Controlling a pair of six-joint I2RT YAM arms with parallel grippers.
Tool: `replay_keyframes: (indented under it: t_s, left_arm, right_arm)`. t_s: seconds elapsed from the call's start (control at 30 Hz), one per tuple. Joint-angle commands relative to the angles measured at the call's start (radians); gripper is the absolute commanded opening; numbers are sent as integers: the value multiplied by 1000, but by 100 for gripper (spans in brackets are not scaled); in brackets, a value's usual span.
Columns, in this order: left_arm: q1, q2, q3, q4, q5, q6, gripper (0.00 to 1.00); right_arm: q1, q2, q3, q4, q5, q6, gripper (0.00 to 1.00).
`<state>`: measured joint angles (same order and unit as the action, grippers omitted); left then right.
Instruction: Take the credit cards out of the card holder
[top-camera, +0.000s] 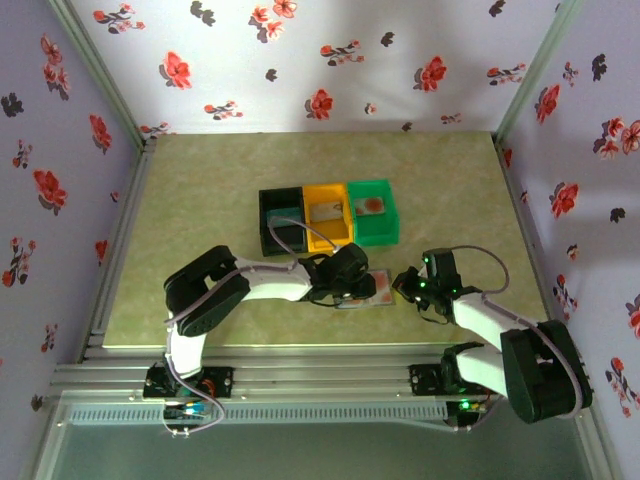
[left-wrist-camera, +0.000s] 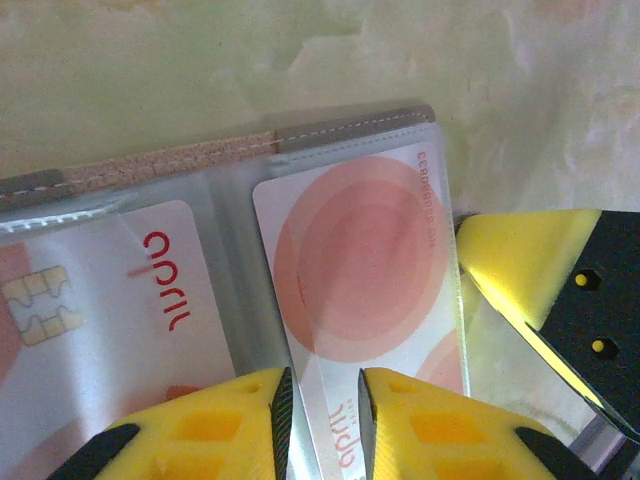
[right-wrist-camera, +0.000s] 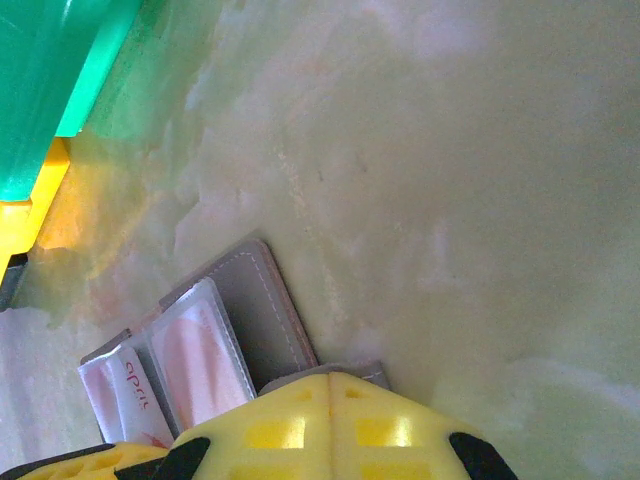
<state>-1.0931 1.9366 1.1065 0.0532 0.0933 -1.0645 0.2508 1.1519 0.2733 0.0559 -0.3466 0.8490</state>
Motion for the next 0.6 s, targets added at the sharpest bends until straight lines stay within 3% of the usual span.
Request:
replay_keyframes:
  t_s: [0.0, 0.57]
  left_arm:
    - [7, 54, 4, -158, -52, 8, 29]
    - [-11, 121, 118, -305, -72, 26, 31]
  right_arm:
    - [9, 14, -35, -65, 46, 12, 0]
    - [11, 22, -35, -56, 33, 16, 0]
